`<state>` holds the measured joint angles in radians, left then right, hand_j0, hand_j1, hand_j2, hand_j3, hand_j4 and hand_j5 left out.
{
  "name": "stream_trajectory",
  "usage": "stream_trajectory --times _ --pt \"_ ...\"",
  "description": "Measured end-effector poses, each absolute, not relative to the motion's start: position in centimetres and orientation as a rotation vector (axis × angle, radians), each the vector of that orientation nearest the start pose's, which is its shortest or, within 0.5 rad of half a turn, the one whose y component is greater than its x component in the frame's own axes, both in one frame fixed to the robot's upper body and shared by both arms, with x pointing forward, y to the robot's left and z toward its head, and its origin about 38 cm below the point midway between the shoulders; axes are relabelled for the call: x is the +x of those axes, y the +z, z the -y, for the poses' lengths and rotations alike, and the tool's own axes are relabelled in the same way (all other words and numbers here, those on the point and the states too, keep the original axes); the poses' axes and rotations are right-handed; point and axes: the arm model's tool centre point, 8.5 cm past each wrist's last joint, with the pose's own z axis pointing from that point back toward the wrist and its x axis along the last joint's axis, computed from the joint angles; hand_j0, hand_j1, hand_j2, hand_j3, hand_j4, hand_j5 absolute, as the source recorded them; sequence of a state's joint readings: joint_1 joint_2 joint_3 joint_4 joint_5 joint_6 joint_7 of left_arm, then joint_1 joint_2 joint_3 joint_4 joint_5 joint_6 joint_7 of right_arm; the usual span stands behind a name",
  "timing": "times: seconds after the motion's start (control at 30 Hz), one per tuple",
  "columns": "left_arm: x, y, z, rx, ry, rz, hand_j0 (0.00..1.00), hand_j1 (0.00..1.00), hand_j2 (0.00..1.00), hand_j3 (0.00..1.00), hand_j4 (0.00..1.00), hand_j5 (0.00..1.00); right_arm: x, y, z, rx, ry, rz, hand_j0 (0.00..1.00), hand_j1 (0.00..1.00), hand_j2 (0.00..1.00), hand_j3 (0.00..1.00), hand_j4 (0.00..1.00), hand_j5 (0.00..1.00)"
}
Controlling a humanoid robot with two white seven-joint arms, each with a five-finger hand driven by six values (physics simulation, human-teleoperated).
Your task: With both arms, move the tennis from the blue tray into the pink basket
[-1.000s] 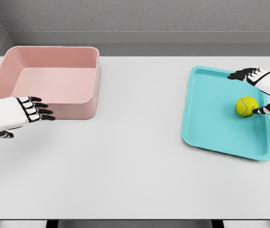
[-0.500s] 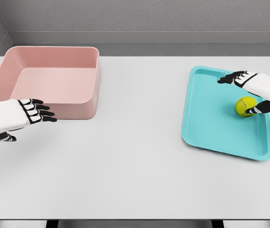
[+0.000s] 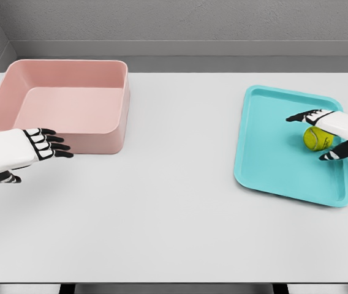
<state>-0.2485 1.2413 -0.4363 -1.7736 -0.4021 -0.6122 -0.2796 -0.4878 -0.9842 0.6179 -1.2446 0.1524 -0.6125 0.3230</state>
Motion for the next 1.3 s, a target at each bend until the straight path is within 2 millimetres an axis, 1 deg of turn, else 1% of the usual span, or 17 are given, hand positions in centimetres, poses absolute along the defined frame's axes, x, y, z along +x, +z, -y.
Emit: stream_trajectory --times 0.13,0.23,0.3,0.53,0.63,0.7,0.87,0.9,1.07,1.3 --pt "33.5 23.5 -36.6 0.481 -2.208 1.352 1.0 1.0 1.0 1.0 1.0 1.0 41.4 17.4 42.5 -0.384 1.652 1.366 0.99 0.99 0.99 0.99 0.99 0.99" --pt "33.5 23.5 -36.6 0.48 -2.207 1.354 1.0 1.0 1.0 1.0 1.0 1.0 42.1 17.7 42.5 -0.396 1.642 1.373 0.99 0.99 0.99 0.99 0.99 0.99" --pt "33.5 23.5 -36.6 0.48 -2.207 1.354 1.0 1.0 1.0 1.0 1.0 1.0 42.4 17.4 42.4 -0.392 1.637 1.369 0.99 0.99 0.99 0.99 0.99 0.99" --pt "33.5 23.5 -36.6 0.478 -2.206 1.354 1.0 1.0 1.0 1.0 1.0 1.0 42.4 15.8 42.7 -0.372 1.619 1.336 0.99 0.99 0.99 0.99 0.99 0.99" --pt "33.5 23.5 -36.6 0.48 -2.206 1.355 1.0 1.0 1.0 1.0 1.0 1.0 42.4 15.4 43.0 -0.371 1.608 1.324 0.98 0.98 0.98 0.98 0.98 0.98" --pt "33.5 23.5 -36.6 0.479 -2.205 1.357 1.0 1.0 1.0 1.0 1.0 1.0 42.6 15.5 43.1 -0.376 1.604 1.324 0.98 0.98 0.98 0.98 0.98 0.98" --pt "33.5 23.5 -36.5 0.478 -2.205 1.358 1.0 1.0 1.0 1.0 1.0 1.0 42.7 15.2 43.4 -0.379 1.594 1.313 0.93 0.93 0.93 0.93 0.93 0.93" --pt "33.5 23.4 -36.5 0.477 -2.204 1.357 1.0 1.0 1.0 1.0 1.0 1.0 42.7 15.2 43.4 -0.379 1.594 1.312 0.9 0.9 0.9 0.9 0.9 0.9" --pt "33.5 23.4 -36.6 0.477 -2.204 1.356 1.0 1.0 1.0 1.0 1.0 1.0 42.7 15.1 43.4 -0.379 1.595 1.309 0.83 0.83 0.83 0.83 0.83 0.83" --pt "33.5 23.4 -36.6 0.477 -2.204 1.357 1.0 1.0 1.0 1.0 1.0 1.0 42.7 15.0 43.5 -0.38 1.598 1.304 0.79 0.79 0.79 0.79 0.79 0.79"
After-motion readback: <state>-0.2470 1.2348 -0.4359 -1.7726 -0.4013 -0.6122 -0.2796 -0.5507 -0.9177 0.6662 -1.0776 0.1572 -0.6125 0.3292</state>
